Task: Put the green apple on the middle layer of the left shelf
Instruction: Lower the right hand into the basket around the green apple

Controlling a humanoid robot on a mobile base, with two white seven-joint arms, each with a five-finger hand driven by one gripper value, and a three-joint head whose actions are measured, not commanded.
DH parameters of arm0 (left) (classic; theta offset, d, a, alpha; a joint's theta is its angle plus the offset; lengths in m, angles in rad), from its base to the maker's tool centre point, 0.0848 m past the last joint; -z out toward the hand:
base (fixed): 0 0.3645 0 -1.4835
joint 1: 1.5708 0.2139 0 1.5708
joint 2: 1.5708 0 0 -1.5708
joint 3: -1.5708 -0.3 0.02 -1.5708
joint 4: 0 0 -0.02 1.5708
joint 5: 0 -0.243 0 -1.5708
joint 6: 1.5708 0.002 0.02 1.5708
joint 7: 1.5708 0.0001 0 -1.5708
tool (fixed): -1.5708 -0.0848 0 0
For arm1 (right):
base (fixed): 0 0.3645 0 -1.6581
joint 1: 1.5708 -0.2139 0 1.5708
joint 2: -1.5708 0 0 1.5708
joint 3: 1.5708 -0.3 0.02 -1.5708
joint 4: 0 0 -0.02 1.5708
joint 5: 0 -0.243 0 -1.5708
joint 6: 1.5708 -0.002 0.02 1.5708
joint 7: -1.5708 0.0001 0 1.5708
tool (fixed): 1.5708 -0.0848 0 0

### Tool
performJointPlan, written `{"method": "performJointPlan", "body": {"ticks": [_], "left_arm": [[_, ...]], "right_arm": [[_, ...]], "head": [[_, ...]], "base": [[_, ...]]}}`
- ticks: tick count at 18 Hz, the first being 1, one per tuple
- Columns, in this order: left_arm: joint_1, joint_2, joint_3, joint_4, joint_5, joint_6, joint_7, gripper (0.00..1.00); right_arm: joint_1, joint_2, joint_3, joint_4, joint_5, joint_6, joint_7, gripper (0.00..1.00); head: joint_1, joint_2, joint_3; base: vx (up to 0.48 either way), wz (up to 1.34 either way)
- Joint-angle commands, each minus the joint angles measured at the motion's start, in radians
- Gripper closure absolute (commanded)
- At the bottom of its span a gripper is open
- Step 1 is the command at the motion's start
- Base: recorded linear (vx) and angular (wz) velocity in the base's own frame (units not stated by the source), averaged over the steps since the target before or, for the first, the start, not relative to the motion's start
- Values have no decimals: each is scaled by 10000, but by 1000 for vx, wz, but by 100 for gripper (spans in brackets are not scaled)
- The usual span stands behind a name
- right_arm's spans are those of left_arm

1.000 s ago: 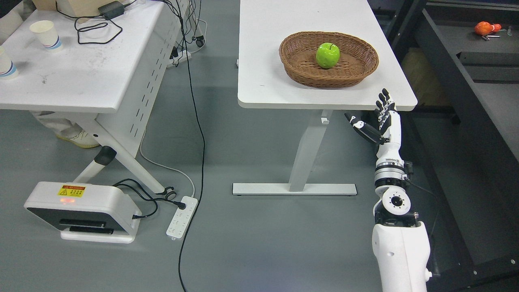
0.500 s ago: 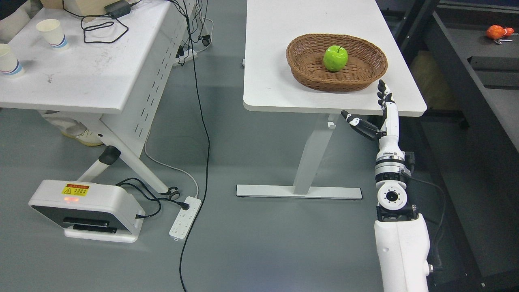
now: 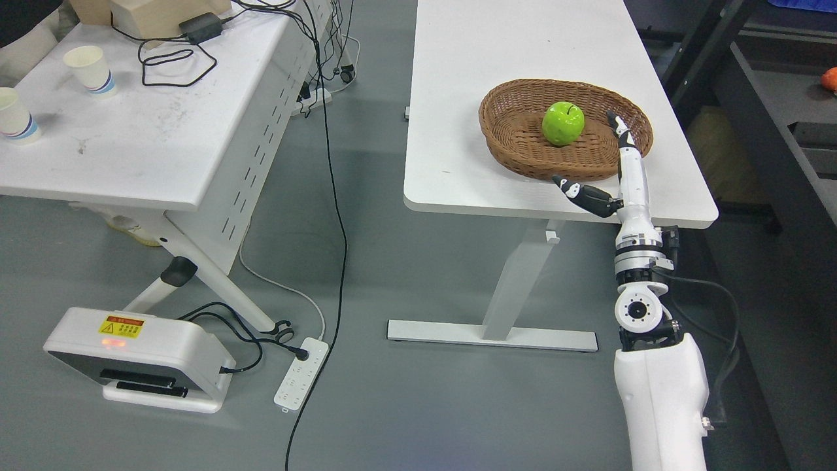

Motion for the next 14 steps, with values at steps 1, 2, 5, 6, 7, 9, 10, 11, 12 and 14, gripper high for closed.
{"method": "performJointPlan", "body": {"ticks": [1, 2, 5, 6, 7, 9, 10, 11, 12, 14], "left_arm": [[-1, 175, 0, 0, 0, 9, 8, 0], [-1, 175, 0, 0, 0, 9, 8, 0], [-1, 175, 0, 0, 0, 9, 8, 0], [-1, 175, 0, 0, 0, 9, 8, 0], [-1, 175, 0, 0, 0, 9, -7, 0], [-1, 175, 0, 0, 0, 9, -7, 0], [-1, 175, 0, 0, 0, 9, -7, 0], [-1, 175, 0, 0, 0, 9, 8, 0], [-1, 175, 0, 0, 0, 9, -7, 0], [-1, 175, 0, 0, 0, 9, -7, 0]], "right_arm": [[-88, -308, 948, -343, 1780, 55, -29, 1], [-88, -292, 1118, -358, 2473, 361, -45, 1], [-256, -215, 1166, -359, 2878, 1023, 16, 1], [-378, -215, 1166, -343, 2878, 1039, 47, 1], [-485, -215, 1166, -343, 2863, 1039, 153, 1], [-700, -215, 1288, -282, 2787, 1039, 1008, 1], [-747, -215, 1441, -236, 2665, 1039, 1606, 1], [-747, -215, 1609, -205, 2557, 1039, 2128, 1], [-732, -215, 1732, -144, 2526, 1039, 2437, 1], [-763, -200, 1734, 54, 2541, 1069, 2501, 1]], "head": [[0, 0, 0], [0, 0, 0], [0, 0, 0], [0, 0, 0], [0, 0, 0], [0, 0, 0], [0, 0, 0], [0, 0, 0], [0, 0, 0], [0, 0, 0]], "base": [[228, -3], [228, -3], [238, -33], [254, -32], [249, -31], [238, -26], [239, -9], [239, -9], [210, -3], [186, -7]]}}
